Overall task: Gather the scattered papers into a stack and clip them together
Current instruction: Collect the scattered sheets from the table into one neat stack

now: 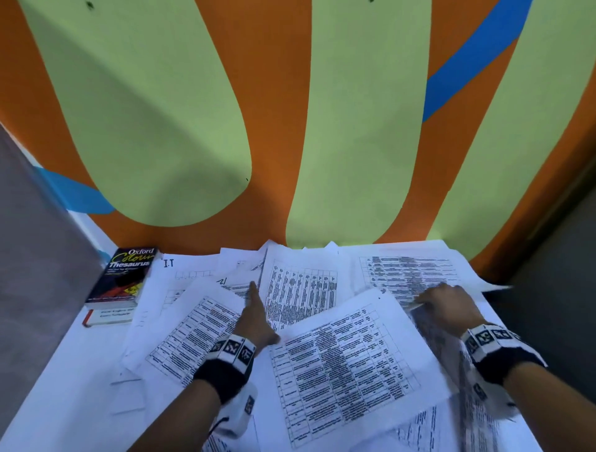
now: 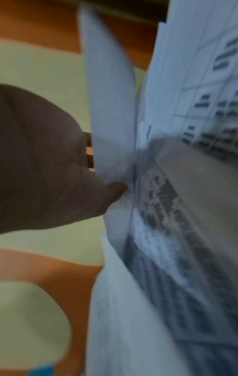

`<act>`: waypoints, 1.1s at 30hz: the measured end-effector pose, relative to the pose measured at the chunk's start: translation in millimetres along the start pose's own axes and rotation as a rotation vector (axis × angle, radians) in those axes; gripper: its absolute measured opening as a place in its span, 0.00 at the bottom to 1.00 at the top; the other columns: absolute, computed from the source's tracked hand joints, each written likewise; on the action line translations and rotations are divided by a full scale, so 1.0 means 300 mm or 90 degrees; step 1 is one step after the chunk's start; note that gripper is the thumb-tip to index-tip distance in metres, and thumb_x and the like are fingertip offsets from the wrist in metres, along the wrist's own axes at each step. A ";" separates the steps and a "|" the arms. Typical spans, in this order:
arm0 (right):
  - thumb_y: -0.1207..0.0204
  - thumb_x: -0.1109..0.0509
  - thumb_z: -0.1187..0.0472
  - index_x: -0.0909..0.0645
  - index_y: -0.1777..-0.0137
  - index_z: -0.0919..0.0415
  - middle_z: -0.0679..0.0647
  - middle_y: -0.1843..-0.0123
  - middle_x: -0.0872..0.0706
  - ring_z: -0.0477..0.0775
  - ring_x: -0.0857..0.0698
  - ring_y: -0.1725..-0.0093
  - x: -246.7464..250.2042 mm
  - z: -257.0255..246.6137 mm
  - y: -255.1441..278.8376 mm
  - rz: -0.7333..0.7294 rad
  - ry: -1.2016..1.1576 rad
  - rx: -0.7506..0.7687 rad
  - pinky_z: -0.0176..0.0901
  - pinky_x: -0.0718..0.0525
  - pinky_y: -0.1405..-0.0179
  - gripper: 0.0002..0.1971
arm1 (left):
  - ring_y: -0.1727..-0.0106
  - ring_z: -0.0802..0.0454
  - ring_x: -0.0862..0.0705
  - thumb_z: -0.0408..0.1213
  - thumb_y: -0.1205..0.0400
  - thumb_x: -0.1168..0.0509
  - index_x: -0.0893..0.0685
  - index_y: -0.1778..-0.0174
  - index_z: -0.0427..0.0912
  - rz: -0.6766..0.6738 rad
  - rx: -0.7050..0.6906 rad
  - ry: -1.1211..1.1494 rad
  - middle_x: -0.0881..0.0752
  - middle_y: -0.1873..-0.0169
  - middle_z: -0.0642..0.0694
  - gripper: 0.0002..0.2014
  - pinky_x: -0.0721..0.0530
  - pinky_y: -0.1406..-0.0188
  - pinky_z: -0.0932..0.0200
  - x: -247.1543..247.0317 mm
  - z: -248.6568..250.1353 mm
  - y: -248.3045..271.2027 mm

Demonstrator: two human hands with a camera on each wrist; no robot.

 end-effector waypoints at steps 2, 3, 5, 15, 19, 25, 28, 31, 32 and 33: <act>0.29 0.32 0.63 0.10 0.49 0.46 0.53 0.49 0.08 0.61 0.15 0.45 0.039 0.035 0.012 0.104 -0.002 -0.057 0.51 0.22 0.47 0.14 | 0.41 0.40 0.16 0.28 0.34 0.22 0.58 0.18 0.39 0.020 0.013 0.017 0.28 0.26 0.32 0.58 0.18 0.68 0.65 0.021 -0.025 -0.006; 0.32 0.29 0.66 0.09 0.54 0.50 0.56 0.54 0.07 0.63 0.14 0.50 0.071 0.057 0.024 0.160 -0.007 -0.081 0.53 0.20 0.50 0.13 | 0.45 0.42 0.15 0.29 0.35 0.21 0.43 0.22 0.35 0.017 0.020 0.017 0.21 0.33 0.34 0.49 0.15 0.62 0.61 0.028 -0.038 -0.005; 0.36 0.28 0.68 0.09 0.58 0.55 0.63 0.63 0.08 0.66 0.12 0.59 0.150 0.104 0.058 0.253 -0.018 -0.129 0.56 0.18 0.55 0.10 | 0.58 0.50 0.16 0.31 0.36 0.20 0.24 0.48 0.37 0.012 0.022 0.015 0.15 0.52 0.40 0.24 0.15 0.61 0.58 0.042 -0.071 -0.006; 0.31 0.40 0.64 0.11 0.53 0.65 0.33 0.47 0.11 0.31 0.18 0.52 0.551 0.015 0.270 0.638 -0.410 0.102 0.63 0.27 0.37 0.16 | 0.65 0.52 0.16 0.34 0.21 0.31 0.19 0.66 0.41 -0.051 -0.023 0.121 0.15 0.66 0.45 0.08 0.20 0.70 0.62 0.129 -0.181 0.021; 0.39 0.43 0.64 0.15 0.57 0.39 0.17 0.40 0.22 0.30 0.25 0.30 0.426 -0.241 0.250 0.474 -0.509 0.307 0.46 0.48 0.21 0.21 | 0.57 0.44 0.11 0.31 0.20 0.32 0.15 0.49 0.34 -0.082 -0.033 0.253 0.11 0.56 0.39 0.06 0.12 0.60 0.52 0.122 -0.208 0.046; 0.49 0.45 0.73 0.11 0.55 0.37 0.26 0.26 0.29 0.49 0.44 0.16 0.049 -0.470 0.159 0.121 -0.529 0.373 0.61 0.53 0.18 0.35 | 0.57 0.46 0.10 0.40 0.22 0.31 0.10 0.55 0.41 -0.166 -0.001 0.413 0.08 0.59 0.43 0.08 0.14 0.54 0.51 0.069 -0.212 0.123; 0.44 0.40 0.74 0.10 0.56 0.37 0.24 0.24 0.35 0.39 0.50 0.17 -0.046 -0.508 0.148 -0.009 -0.578 0.384 0.41 0.43 0.20 0.31 | 0.75 0.54 0.14 0.36 0.16 0.38 0.10 0.69 0.43 -0.168 0.063 0.541 0.13 0.75 0.47 0.17 0.17 0.74 0.62 0.042 -0.233 0.142; 0.40 0.35 0.83 0.11 0.50 0.44 0.18 0.27 0.33 0.23 0.52 0.22 -0.100 -0.522 0.159 -0.111 -0.588 0.345 0.35 0.39 0.23 0.33 | 0.48 0.47 0.12 0.49 0.16 0.39 0.17 0.42 0.47 -0.216 0.058 0.613 0.10 0.51 0.46 0.13 0.11 0.55 0.51 0.023 -0.230 0.162; 0.40 0.37 0.84 0.10 0.49 0.46 0.22 0.25 0.36 0.26 0.53 0.21 -0.099 -0.526 0.173 -0.112 -0.562 0.337 0.41 0.40 0.20 0.33 | 0.46 0.49 0.13 0.51 0.21 0.33 0.19 0.40 0.48 -0.227 0.023 0.566 0.11 0.48 0.48 0.17 0.12 0.53 0.51 0.010 -0.232 0.153; 0.41 0.38 0.82 0.11 0.49 0.43 0.27 0.22 0.38 0.32 0.53 0.19 -0.094 -0.530 0.181 -0.100 -0.546 0.336 0.50 0.41 0.18 0.34 | 0.46 0.49 0.13 0.51 0.27 0.26 0.19 0.38 0.45 -0.231 -0.010 0.489 0.11 0.47 0.48 0.24 0.12 0.52 0.52 -0.001 -0.232 0.142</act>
Point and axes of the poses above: each hand's wrist, its own y-axis away from the middle knuckle, its own x-axis out of the back of the hand, z = x × y, the point moved 4 cm from there along -y, towards the middle knuckle
